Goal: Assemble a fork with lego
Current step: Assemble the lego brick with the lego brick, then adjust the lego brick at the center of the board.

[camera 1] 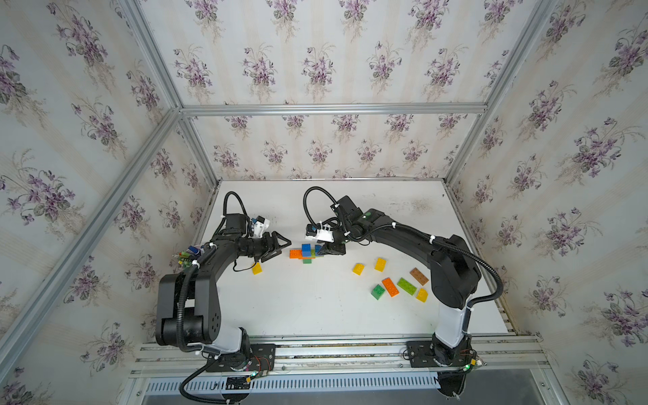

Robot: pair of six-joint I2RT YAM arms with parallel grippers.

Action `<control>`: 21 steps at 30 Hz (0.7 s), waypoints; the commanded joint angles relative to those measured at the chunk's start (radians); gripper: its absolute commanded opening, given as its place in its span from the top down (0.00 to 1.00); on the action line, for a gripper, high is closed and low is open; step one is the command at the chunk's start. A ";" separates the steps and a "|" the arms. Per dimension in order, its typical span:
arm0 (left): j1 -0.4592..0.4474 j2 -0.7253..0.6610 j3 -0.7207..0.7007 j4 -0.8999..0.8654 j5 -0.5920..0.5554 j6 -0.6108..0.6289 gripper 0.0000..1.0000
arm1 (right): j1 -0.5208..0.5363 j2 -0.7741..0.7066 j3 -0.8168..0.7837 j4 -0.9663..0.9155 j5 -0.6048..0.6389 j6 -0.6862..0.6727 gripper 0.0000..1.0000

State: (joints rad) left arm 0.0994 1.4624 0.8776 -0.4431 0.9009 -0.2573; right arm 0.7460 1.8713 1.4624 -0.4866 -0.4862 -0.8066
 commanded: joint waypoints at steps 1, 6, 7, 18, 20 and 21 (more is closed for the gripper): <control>-0.001 -0.042 0.021 -0.113 -0.098 0.050 0.26 | 0.000 -0.060 -0.065 0.138 -0.025 0.073 0.57; 0.000 -0.066 0.087 -0.247 -0.218 0.002 0.27 | 0.007 -0.132 -0.155 0.269 -0.054 0.153 0.58; 0.000 -0.071 0.087 -0.268 -0.241 -0.015 0.28 | 0.009 -0.146 -0.174 0.295 -0.056 0.165 0.58; 0.016 -0.111 0.072 -0.352 -0.537 -0.114 0.26 | 0.028 -0.227 -0.321 0.434 -0.087 0.261 0.58; 0.028 -0.076 0.086 -0.362 -0.551 -0.135 0.27 | 0.032 -0.220 -0.321 0.437 -0.094 0.269 0.58; 0.029 -0.065 0.091 -0.373 -0.583 -0.150 0.28 | 0.033 -0.216 -0.321 0.436 -0.097 0.272 0.58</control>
State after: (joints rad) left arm 0.1219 1.3754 0.9550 -0.7876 0.4088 -0.3607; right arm 0.7738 1.6543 1.1431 -0.1005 -0.5510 -0.5571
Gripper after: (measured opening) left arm 0.723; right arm 0.422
